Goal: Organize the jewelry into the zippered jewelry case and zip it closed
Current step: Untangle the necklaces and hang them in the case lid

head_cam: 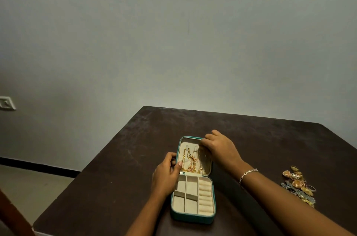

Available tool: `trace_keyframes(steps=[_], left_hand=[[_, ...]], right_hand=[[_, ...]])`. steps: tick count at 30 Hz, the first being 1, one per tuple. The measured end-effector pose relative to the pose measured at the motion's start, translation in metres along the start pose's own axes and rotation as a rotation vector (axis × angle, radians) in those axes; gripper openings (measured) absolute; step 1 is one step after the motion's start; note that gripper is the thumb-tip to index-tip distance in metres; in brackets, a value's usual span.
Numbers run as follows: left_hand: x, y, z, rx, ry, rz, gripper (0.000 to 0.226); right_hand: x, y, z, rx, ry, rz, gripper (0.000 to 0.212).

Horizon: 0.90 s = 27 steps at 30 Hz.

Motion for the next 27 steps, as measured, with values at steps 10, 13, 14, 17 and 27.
trace_keyframes(steps=[10, 13, 14, 17, 27], left_hand=[[-0.001, -0.001, 0.0, 0.008, 0.018, -0.02, 0.011], [-0.002, 0.0, 0.0, 0.005, 0.016, -0.029, 0.012], [-0.002, 0.0, 0.0, 0.002, 0.015, -0.027, 0.014], [-0.002, -0.001, 0.001, -0.001, 0.018, -0.023, 0.016], [-0.001, -0.001, 0.0, -0.011, 0.017, -0.03, 0.019]], right_hand=[[0.009, 0.013, 0.007, 0.17, -0.089, 0.199, 0.039], [0.008, 0.013, 0.009, 0.145, -0.059, 0.208, 0.041], [0.008, 0.013, 0.009, 0.139, -0.044, 0.216, 0.041], [0.006, 0.013, 0.01, 0.104, 0.016, 0.253, 0.04], [-0.001, 0.022, 0.025, -0.406, 0.266, 0.147, 0.019]])
Point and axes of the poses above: each hand's wrist, its own x-axis away from the middle knuckle, its own y-axis out of the palm, z = x × y, the point moved 4 cm from there along -x, towards the middle knuckle, and after that the axes turned 13 degrees about -z, right-handed, at the moved point
